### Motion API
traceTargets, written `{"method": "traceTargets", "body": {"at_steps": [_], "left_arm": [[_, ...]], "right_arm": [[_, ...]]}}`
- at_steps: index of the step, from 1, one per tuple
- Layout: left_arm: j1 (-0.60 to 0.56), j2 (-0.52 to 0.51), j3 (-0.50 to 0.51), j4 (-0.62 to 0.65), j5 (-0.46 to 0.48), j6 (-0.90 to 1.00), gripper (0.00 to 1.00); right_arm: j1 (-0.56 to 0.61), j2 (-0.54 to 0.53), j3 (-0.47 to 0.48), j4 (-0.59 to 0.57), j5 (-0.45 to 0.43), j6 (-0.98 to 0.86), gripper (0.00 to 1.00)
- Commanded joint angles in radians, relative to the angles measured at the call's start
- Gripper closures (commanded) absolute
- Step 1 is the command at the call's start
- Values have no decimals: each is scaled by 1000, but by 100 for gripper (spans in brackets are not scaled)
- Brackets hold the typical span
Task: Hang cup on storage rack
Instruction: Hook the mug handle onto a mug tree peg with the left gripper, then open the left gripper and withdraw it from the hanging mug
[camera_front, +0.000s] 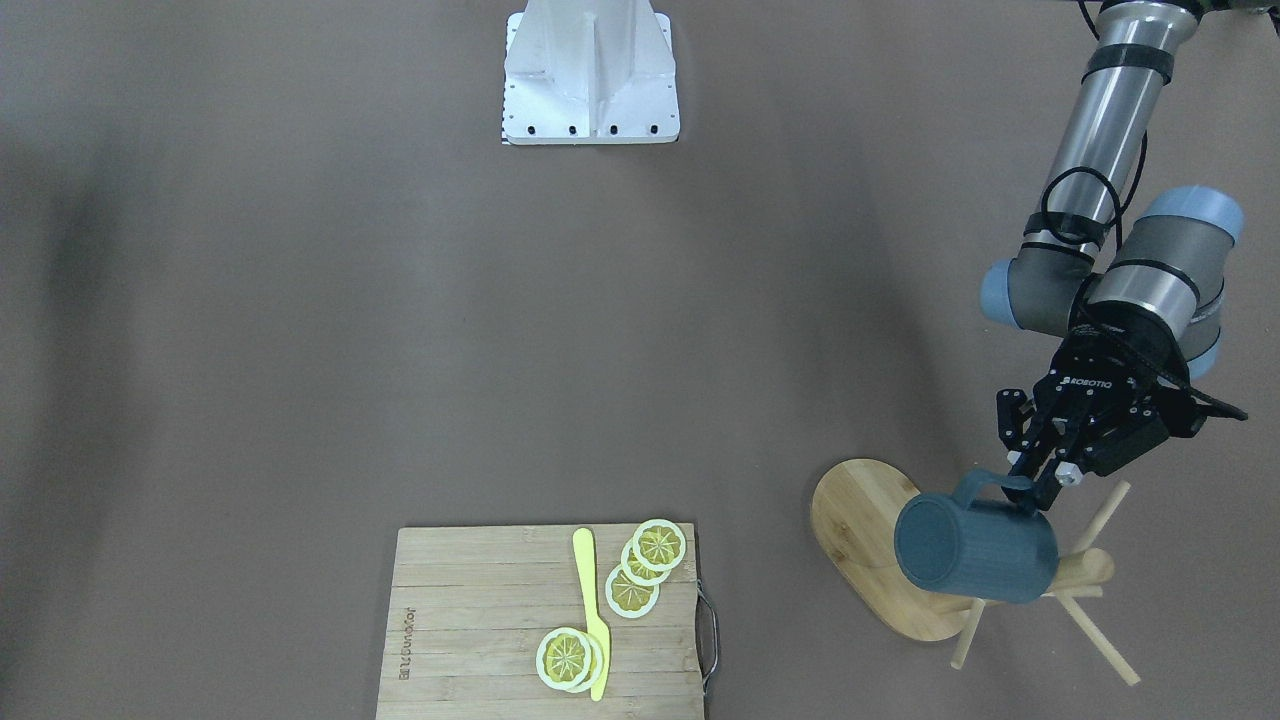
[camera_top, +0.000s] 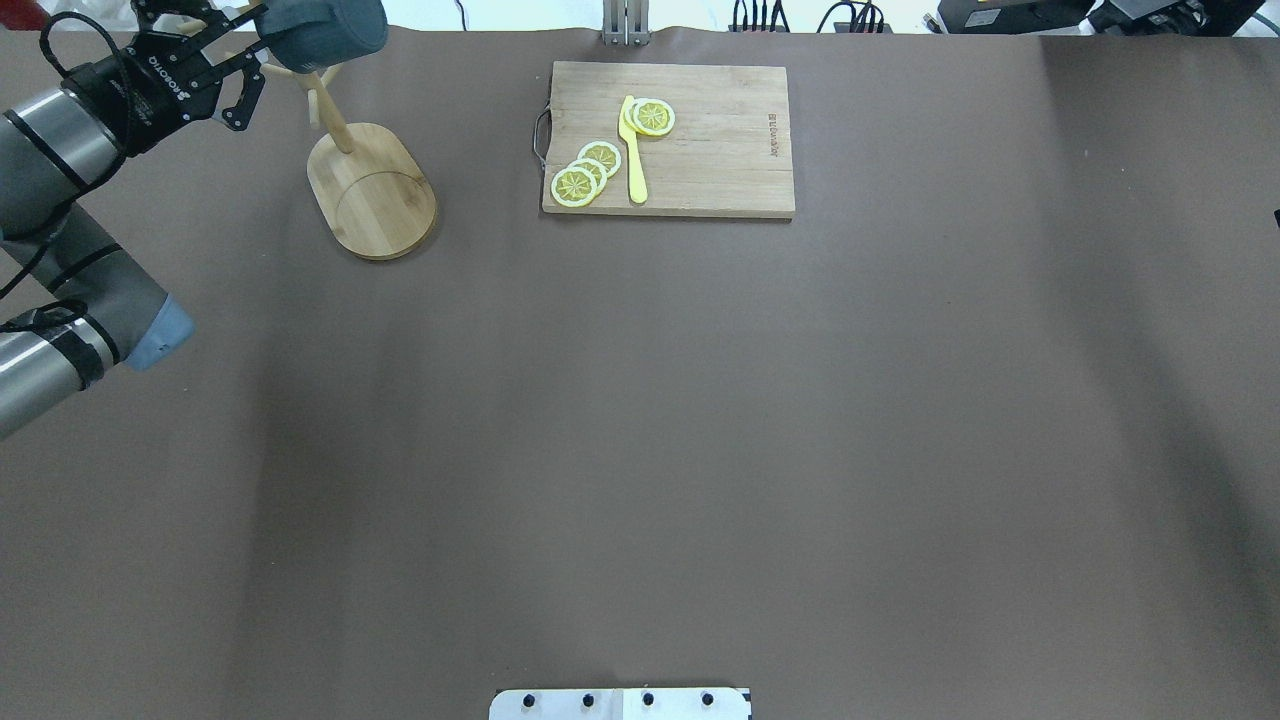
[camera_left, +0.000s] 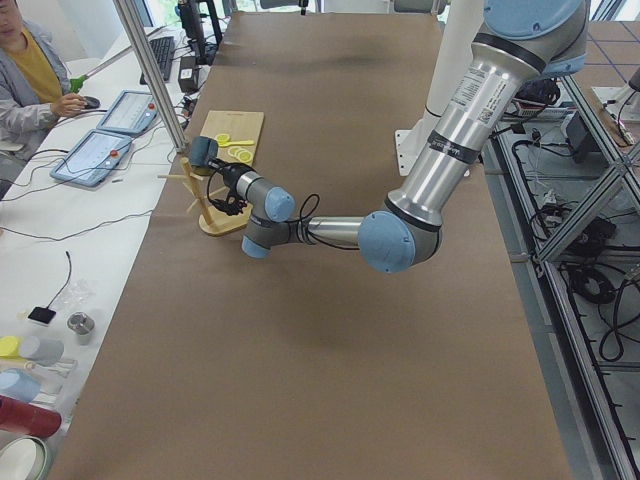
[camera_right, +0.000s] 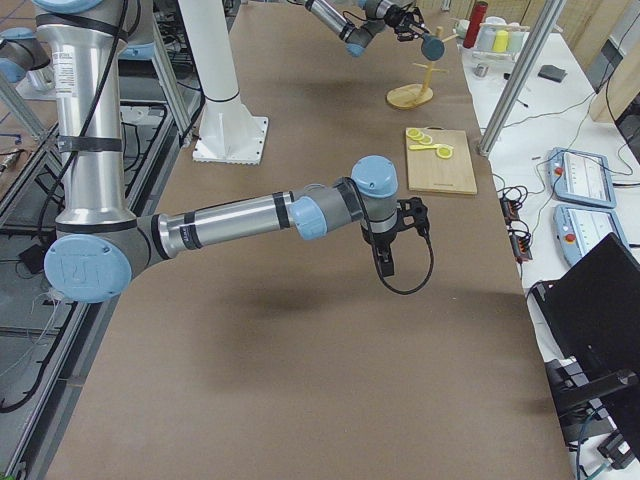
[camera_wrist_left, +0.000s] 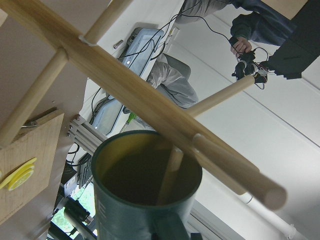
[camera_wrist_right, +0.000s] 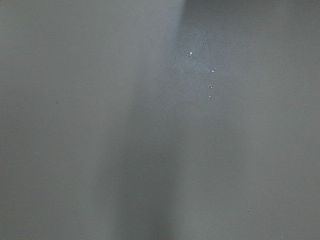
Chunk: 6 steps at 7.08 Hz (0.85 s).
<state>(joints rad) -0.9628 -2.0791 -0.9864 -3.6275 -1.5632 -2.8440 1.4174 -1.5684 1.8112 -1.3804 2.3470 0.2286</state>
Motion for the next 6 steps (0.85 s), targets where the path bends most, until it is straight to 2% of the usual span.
{"method": "traceTargets", "body": {"at_steps": [1, 2, 3, 4, 6], "left_arm": [[1, 1, 0, 3, 0, 2, 86], [1, 1, -1, 3, 0, 3, 61], [1, 1, -1, 3, 0, 5, 53], [-1, 1, -1, 3, 0, 3, 35], [-2, 8, -12, 1, -4, 5, 22]], "right_arm": [[0, -4, 0, 0, 2, 0, 0], [0, -4, 2, 0, 2, 0, 0], [0, -5, 7, -2, 2, 0, 0], [0, -4, 7, 0, 2, 0, 0], [0, -5, 8, -2, 2, 0, 0]]}}
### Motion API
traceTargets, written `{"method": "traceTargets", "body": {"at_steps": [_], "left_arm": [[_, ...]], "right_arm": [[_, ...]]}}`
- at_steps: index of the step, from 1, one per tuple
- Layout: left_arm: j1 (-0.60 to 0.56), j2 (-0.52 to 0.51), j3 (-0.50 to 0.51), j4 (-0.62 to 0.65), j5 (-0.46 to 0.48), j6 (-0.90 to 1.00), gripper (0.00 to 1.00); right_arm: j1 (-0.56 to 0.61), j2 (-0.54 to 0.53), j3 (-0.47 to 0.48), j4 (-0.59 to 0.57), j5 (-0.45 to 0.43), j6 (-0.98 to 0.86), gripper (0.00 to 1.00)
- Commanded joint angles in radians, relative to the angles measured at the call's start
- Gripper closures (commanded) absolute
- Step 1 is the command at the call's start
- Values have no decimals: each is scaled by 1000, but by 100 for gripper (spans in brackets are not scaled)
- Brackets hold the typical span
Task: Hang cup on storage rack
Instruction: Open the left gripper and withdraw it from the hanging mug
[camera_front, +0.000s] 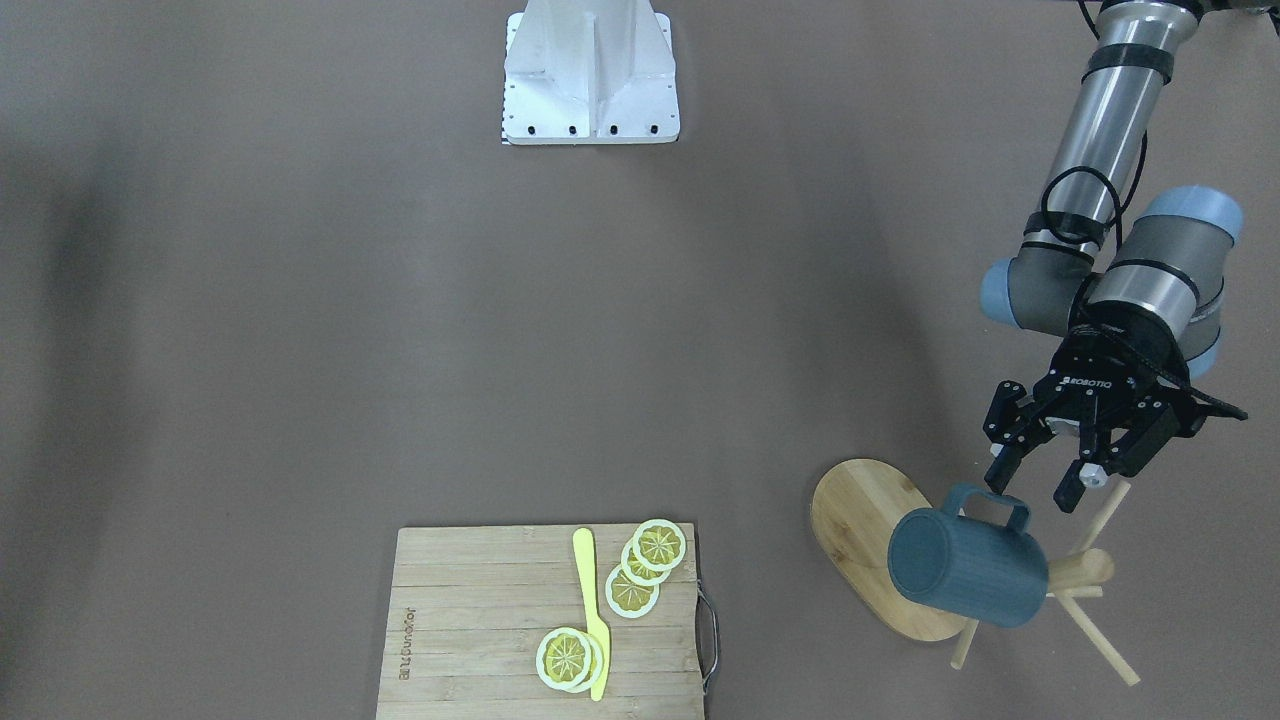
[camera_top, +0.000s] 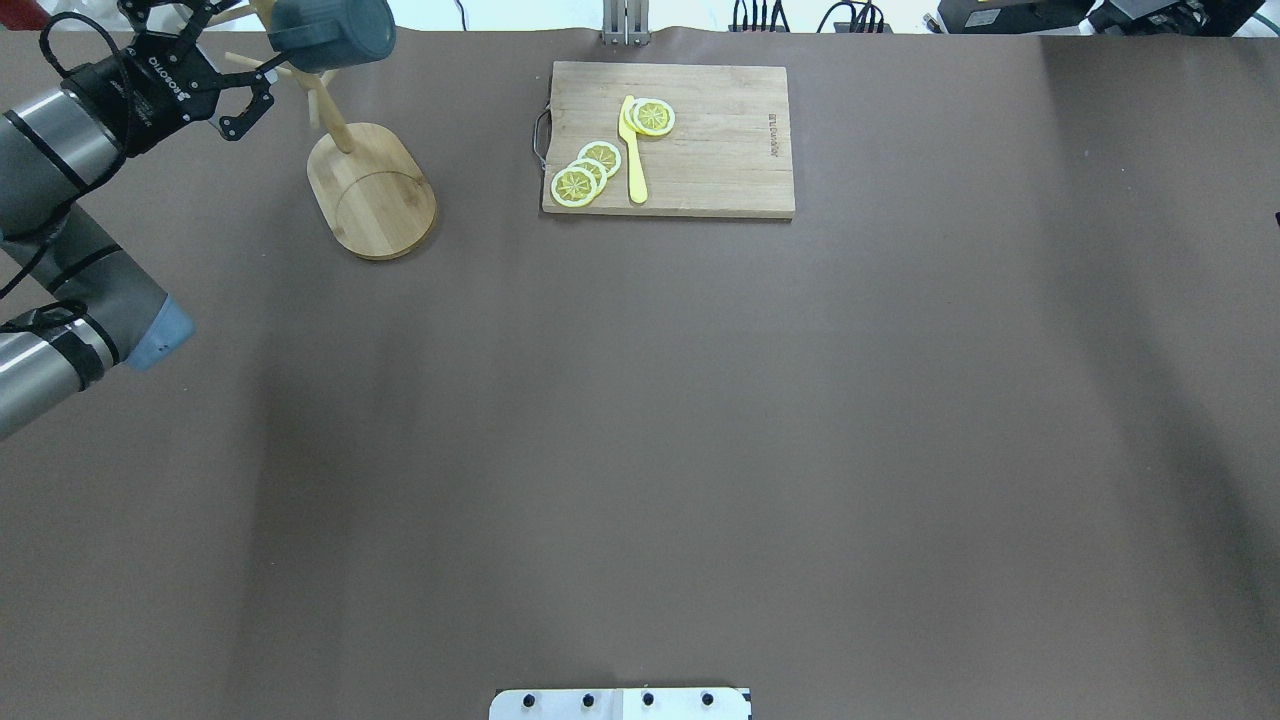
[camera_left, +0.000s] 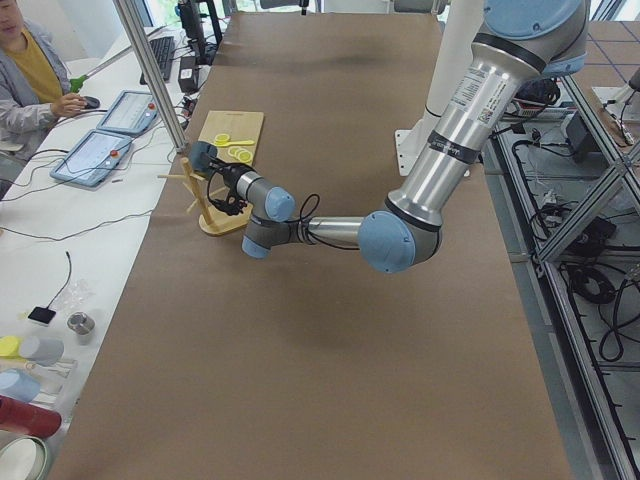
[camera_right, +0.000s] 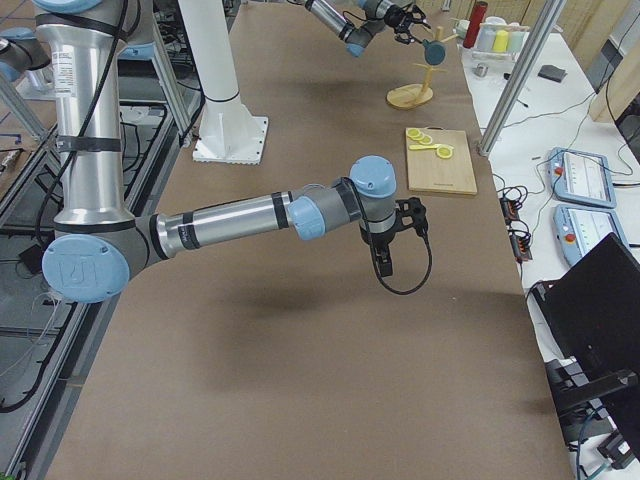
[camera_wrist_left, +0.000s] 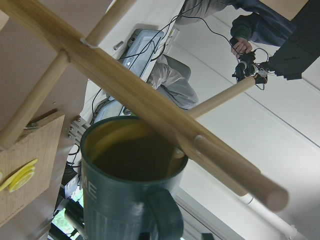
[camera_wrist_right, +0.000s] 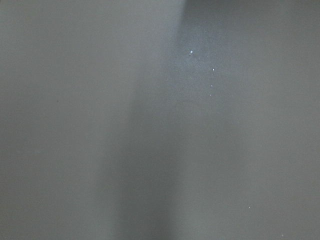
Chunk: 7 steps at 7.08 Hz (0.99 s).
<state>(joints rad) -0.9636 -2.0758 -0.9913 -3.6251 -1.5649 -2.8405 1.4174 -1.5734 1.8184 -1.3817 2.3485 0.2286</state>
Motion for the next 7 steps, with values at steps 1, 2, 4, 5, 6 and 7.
{"method": "traceTargets", "body": {"at_steps": [1, 2, 4, 5, 6, 7], "left_arm": [[0, 43, -54, -1, -7, 7, 14], [0, 87, -106, -4, -7, 10, 11], [0, 120, -173, -9, -14, 129, 11], [2, 123, -191, -9, -12, 253, 8], [2, 137, -205, -9, -14, 342, 6], [2, 149, -207, -15, -14, 465, 6]], "right_arm": [[2, 0, 1, 0, 0, 0, 0], [0, 0, 1, 0, 2, 0, 0], [0, -4, 1, 0, 2, 0, 0], [2, -5, 5, 0, 3, 0, 0], [0, -5, 5, -2, 3, 0, 0], [0, -5, 5, -2, 2, 0, 0]]}}
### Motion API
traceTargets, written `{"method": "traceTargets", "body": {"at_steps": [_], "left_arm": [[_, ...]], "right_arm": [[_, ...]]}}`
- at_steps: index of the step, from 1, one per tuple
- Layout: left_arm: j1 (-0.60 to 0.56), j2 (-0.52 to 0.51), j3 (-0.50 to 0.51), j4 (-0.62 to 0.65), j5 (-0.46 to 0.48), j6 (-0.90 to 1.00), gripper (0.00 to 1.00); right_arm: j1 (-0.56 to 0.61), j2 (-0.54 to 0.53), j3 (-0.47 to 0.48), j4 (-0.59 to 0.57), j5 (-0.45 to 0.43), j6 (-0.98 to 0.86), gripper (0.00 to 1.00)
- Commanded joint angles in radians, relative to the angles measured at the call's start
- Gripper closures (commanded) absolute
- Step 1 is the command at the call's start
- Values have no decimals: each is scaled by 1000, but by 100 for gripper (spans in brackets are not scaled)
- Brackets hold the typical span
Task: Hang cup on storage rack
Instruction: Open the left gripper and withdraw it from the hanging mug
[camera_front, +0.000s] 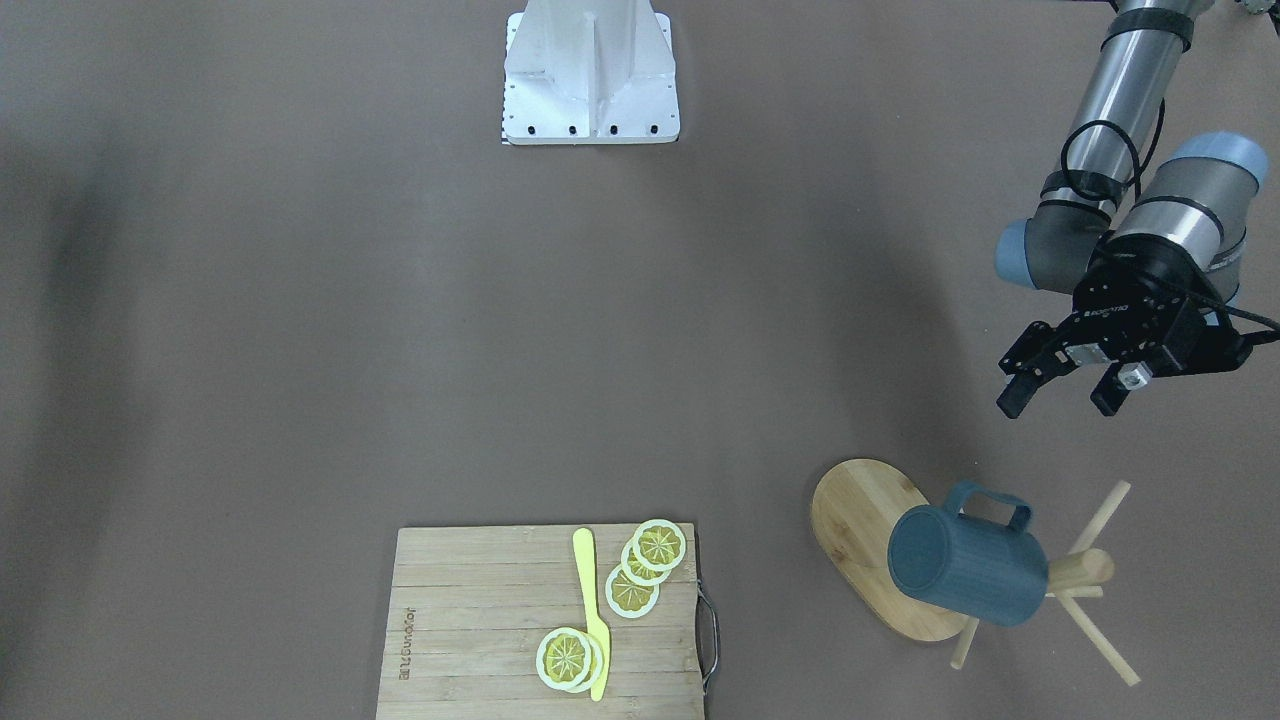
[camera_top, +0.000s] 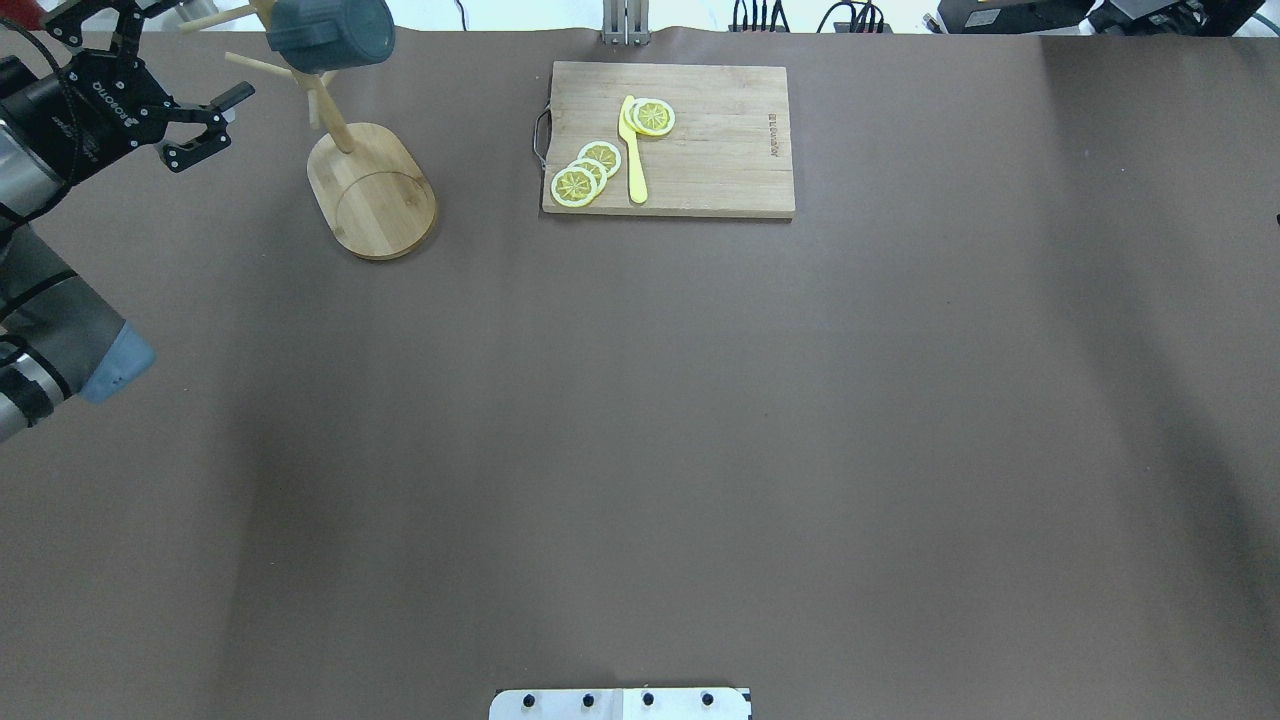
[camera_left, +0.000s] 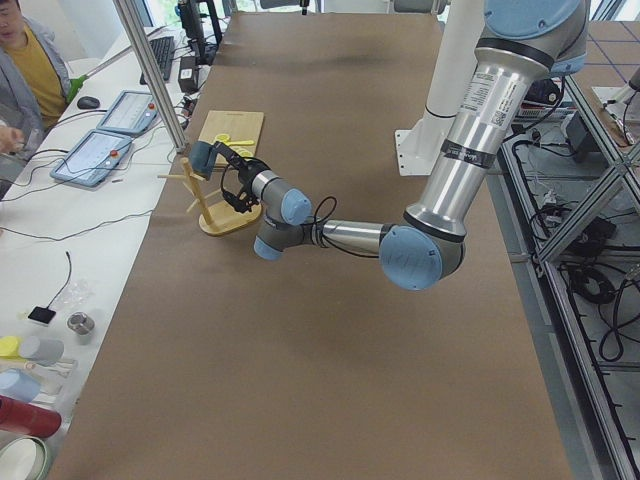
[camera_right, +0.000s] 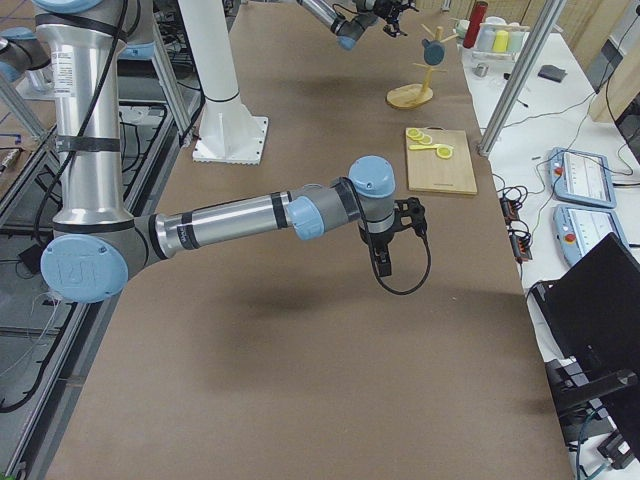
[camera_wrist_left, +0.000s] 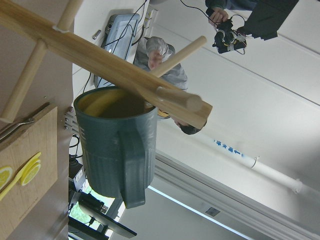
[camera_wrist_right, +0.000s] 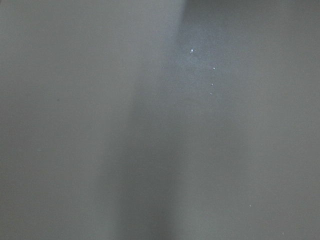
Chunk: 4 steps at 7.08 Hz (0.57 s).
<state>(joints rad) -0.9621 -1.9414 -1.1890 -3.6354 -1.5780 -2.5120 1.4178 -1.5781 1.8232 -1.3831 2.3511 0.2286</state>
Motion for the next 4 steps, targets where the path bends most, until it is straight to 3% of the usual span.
{"method": "traceTargets", "body": {"at_steps": [1, 4], "left_arm": [[0, 33, -14, -6, 0, 300, 3], [0, 91, -26, -5, -4, 748, 3]], "right_arm": [[1, 0, -2, 1, -1, 0, 0], [1, 3, -10, 1, -9, 0, 0]]}}
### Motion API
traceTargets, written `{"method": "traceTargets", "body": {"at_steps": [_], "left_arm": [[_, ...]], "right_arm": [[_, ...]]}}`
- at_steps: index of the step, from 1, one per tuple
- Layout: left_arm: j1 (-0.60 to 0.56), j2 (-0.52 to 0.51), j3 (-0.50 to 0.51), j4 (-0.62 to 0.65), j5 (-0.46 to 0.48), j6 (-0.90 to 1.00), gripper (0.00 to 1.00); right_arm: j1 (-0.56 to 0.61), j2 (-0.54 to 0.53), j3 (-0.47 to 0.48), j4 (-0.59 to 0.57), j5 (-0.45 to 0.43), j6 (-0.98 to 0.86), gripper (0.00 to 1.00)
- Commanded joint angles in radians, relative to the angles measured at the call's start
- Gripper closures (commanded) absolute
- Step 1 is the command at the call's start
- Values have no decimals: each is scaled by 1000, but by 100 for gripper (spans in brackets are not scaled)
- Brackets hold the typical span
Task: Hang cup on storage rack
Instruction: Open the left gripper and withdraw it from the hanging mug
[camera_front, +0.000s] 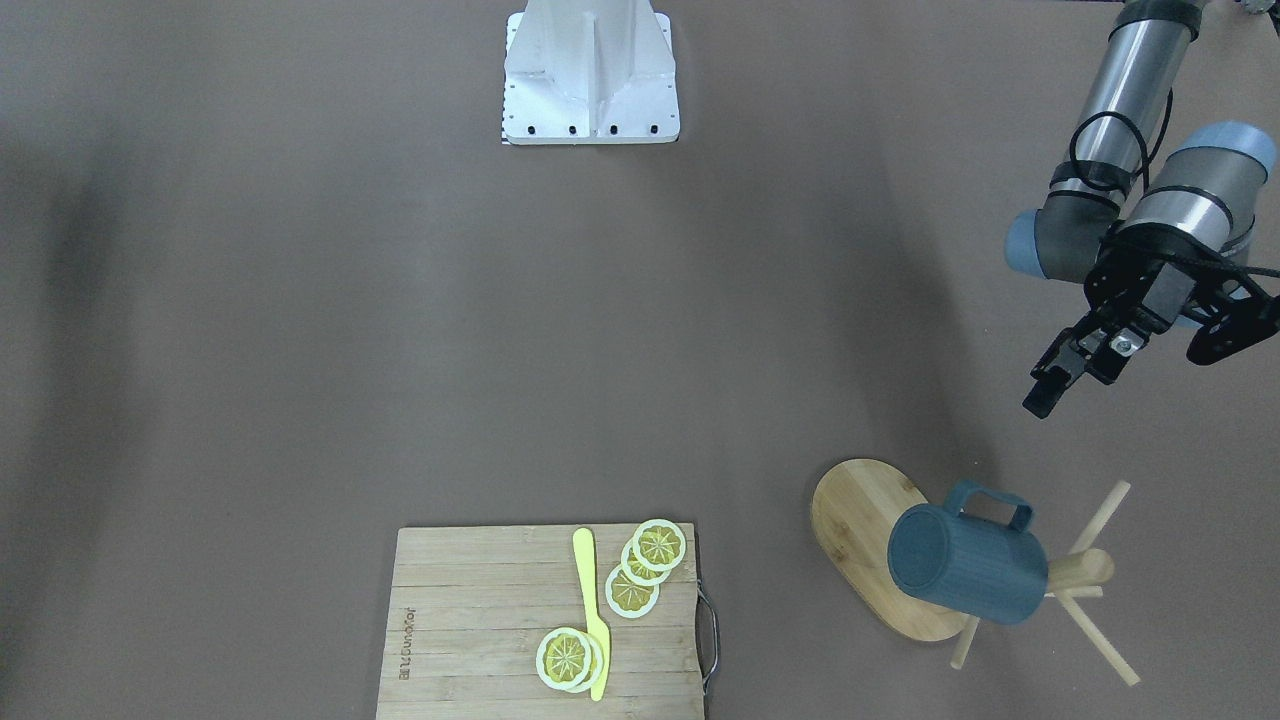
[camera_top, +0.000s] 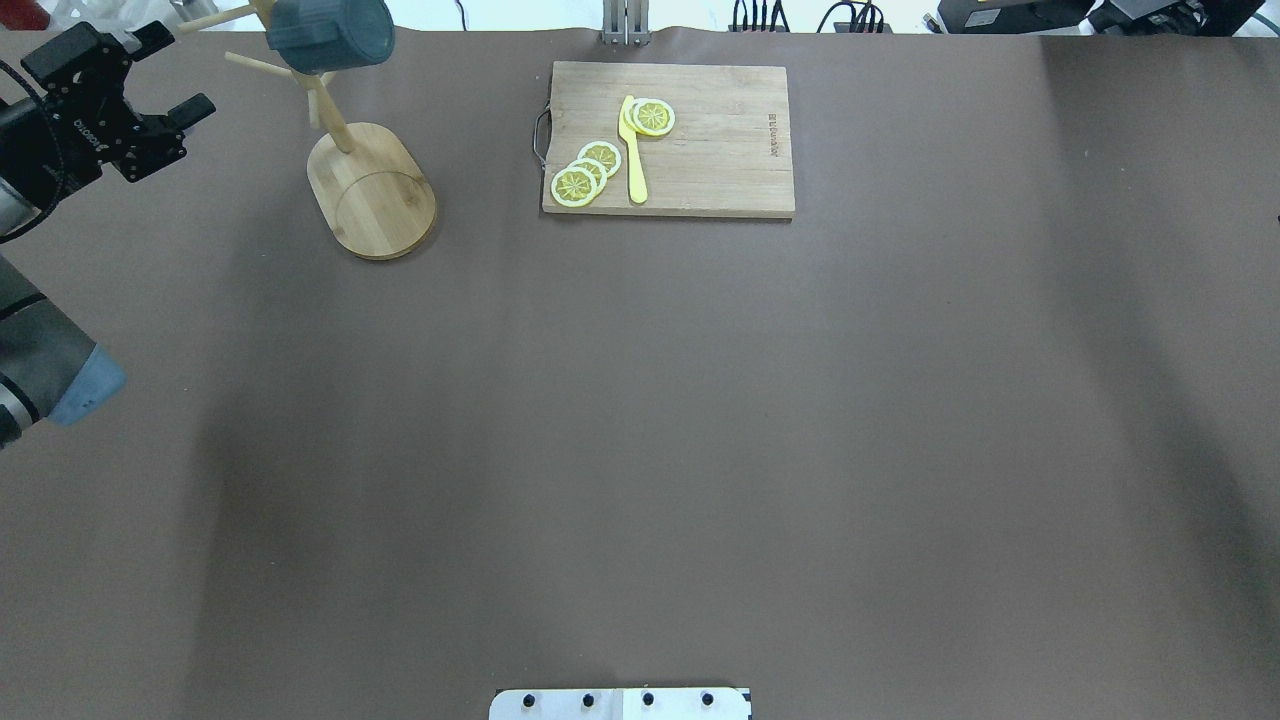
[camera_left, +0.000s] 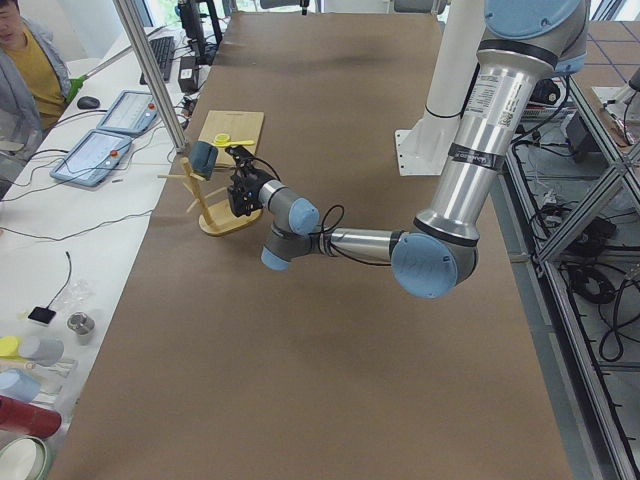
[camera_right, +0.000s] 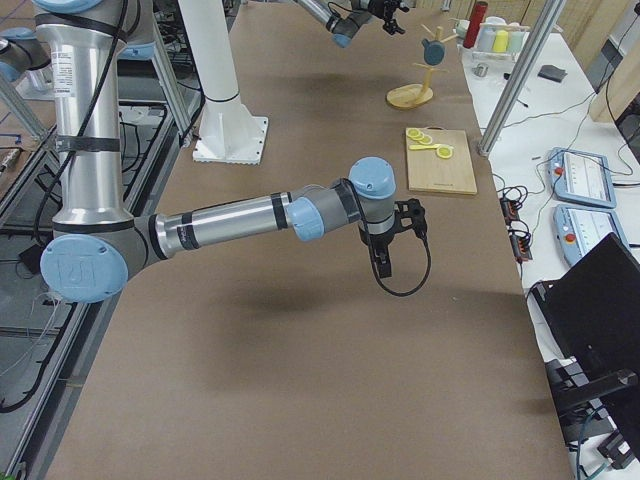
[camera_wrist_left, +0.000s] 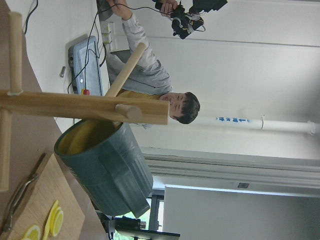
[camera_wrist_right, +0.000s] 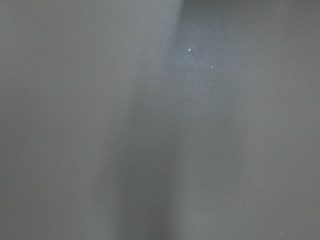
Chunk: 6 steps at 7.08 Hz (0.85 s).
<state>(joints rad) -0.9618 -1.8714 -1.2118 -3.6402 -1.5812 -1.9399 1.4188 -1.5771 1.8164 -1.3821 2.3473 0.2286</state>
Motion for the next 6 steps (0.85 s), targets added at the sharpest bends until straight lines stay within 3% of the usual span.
{"method": "traceTargets", "body": {"at_steps": [1, 3, 6], "left_arm": [[0, 47, -8, 3, 0, 337, 3], [-3, 67, -8, 18, 4, 560, 3], [-96, 135, -47, 194, -14, 783, 3]], "right_arm": [[0, 5, -6, 0, -9, -2, 0], [5, 5, -8, 0, -13, -3, 0], [9, 5, -8, 0, -13, -5, 0]]}}
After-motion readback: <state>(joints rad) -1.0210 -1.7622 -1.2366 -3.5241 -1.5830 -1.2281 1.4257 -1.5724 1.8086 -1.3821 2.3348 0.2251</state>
